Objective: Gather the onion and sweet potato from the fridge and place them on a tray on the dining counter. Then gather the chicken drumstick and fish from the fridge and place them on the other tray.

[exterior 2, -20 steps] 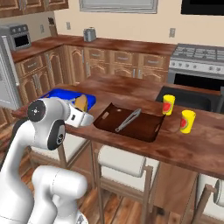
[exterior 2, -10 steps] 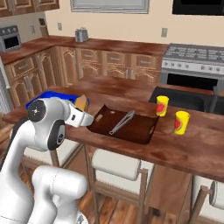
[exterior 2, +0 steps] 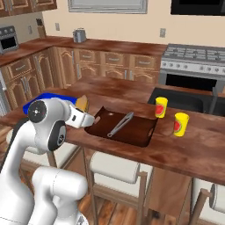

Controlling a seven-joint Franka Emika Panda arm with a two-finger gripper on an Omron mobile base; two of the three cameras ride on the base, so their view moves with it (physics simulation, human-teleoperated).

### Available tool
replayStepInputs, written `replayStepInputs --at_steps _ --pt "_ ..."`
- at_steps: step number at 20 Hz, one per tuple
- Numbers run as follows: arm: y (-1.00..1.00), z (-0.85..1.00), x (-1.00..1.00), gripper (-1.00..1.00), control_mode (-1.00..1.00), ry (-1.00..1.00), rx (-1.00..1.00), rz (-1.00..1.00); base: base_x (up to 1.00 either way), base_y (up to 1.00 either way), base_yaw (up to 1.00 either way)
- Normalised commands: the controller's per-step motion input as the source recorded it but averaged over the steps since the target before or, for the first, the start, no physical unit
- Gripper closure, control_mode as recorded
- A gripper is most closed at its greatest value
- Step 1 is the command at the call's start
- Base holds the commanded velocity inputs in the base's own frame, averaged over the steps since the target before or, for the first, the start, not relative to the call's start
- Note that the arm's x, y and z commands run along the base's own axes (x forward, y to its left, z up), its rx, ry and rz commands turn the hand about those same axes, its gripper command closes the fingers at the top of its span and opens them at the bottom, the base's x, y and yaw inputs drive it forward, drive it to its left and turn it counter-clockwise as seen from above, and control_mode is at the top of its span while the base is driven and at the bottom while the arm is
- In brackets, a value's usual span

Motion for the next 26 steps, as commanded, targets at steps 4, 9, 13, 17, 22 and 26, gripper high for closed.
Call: replayStepInputs --at_steps 4,9,13,17,22,26 --pt "0.00 0.00 0.00 1.00 1.00 0.00 0.00 0.00 0.23 0.00 -0.02" --pt "0.00 0.00 0.03 1.00 -1.00 0.02 0.02 0.00 0.05 0.00 -0.01" --pt "-0.14 0.00 0.38 1.00 -1.00 0.15 0.11 0.00 0.00 0.00 0.00" --pt "-0.45 0.00 0.42 1.00 -1.00 0.20 0.17 0.00 0.00 0.00 0.00" --pt "-0.55 -0.01 0.32 1.00 -1.00 0.16 0.07 -0.04 0.00 0.00 0.00" --pt "-0.52 -0.09 0.24 1.00 -1.00 0.15 0.00 -0.03 0.00 0.00 0.00"
